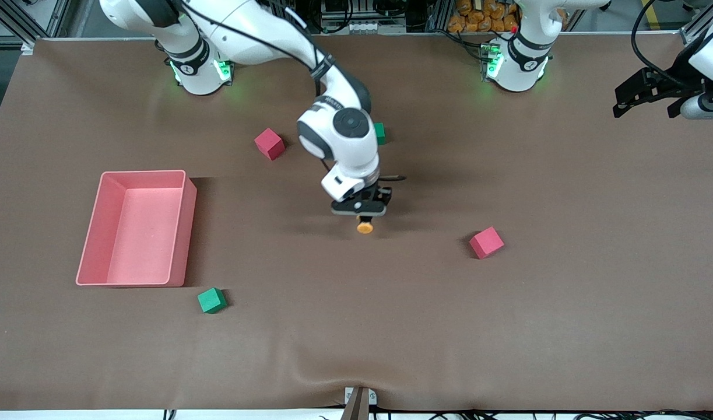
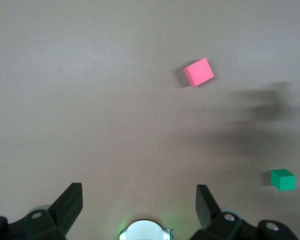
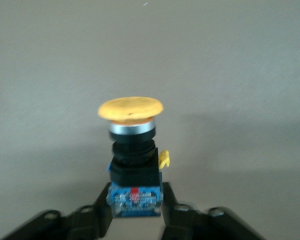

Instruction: Place and upright button with both arms

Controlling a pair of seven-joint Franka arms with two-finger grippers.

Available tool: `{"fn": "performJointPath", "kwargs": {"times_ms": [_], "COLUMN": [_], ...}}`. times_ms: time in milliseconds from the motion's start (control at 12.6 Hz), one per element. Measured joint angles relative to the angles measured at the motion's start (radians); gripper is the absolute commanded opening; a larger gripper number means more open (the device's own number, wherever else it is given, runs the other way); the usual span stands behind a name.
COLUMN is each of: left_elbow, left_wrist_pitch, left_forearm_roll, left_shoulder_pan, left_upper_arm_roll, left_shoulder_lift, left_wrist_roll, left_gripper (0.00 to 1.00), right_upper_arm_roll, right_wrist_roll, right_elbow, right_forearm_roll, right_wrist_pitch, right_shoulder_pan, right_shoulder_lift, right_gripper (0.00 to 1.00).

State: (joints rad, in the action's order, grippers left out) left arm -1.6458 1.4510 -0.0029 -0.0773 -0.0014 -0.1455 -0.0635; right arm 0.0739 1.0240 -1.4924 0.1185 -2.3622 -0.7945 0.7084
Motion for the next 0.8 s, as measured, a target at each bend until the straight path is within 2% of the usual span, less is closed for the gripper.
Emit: {"fn": "performJointPath", "kwargs": {"times_ms": [239, 478, 796], "left_elbow": [0.000, 0.000, 0.000], "left_wrist_pitch": [0.000, 0.000, 0.000], "left_forearm_roll": [0.000, 0.000, 0.000], "left_shoulder_pan": [0.000, 0.000, 0.000], "left_upper_arm_roll": [0.000, 0.000, 0.000], "left_shoulder_lift": [0.000, 0.000, 0.000], "left_wrist_roll": [0.000, 0.000, 0.000], "left_gripper": [1.00, 1.00, 1.00], "right_upper_arm_roll": [-0.003, -0.024, -0.031], "right_wrist_roll": [0.025, 0.025, -0.094], "right_elbow": [0.006, 0.028, 0.069], "right_forearm_roll": [0.013, 0.017, 0.019], "right_wrist_pitch": [-0.001, -0.004, 0.001], "right_shoulder_pan": [-0.026, -0.004, 0.147], "right_shoulder_lift": [0.000, -0.003, -0.064], "right_gripper": [1.00, 1.00, 1.00]}}
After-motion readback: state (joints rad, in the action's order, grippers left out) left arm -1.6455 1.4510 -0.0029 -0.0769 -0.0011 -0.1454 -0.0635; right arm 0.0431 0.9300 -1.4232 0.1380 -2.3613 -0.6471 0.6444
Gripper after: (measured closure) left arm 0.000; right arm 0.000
